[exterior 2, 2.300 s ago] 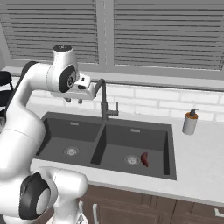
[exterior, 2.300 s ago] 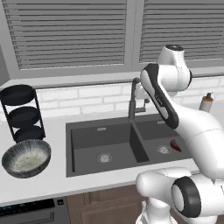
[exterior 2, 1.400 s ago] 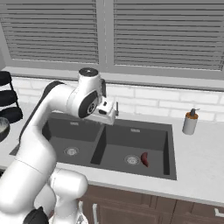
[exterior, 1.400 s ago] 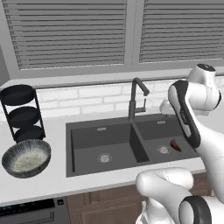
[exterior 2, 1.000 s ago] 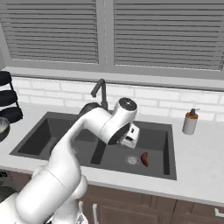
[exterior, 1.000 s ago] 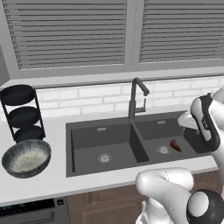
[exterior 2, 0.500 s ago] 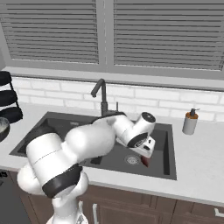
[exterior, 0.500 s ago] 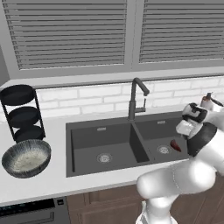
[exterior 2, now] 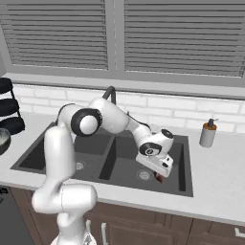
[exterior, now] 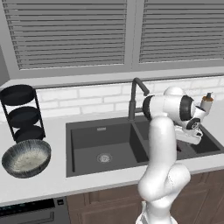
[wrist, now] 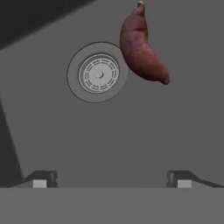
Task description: Pick the potato from the sink and place it in the bowl. Then pick the bowl and place it in the microwave. Then close the microwave door and press the start button.
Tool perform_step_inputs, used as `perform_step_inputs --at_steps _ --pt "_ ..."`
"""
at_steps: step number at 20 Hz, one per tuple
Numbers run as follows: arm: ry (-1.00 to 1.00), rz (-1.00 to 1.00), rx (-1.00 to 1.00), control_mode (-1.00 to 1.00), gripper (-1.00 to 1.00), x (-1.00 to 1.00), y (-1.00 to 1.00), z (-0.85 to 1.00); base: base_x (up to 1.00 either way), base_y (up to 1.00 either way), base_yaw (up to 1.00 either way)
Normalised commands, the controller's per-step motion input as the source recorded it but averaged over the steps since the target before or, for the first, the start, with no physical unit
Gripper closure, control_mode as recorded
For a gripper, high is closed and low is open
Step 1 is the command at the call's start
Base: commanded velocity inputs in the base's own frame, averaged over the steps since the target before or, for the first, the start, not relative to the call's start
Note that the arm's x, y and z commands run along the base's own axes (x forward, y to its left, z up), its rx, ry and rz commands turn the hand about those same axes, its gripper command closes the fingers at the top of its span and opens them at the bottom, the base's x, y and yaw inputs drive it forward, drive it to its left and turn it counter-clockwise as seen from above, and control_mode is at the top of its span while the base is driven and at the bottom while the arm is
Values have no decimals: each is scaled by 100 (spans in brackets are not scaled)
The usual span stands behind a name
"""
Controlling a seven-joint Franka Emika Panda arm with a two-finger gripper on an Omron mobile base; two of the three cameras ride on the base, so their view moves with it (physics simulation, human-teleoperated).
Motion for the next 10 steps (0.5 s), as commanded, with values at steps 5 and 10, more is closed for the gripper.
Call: perform_step_inputs --at_steps 5,10 --pt "0 0 2 -100 -100 28 -24 -72 0 0 0" --pt "0 0 1 -100 -100 34 -7 -40 0 0 0"
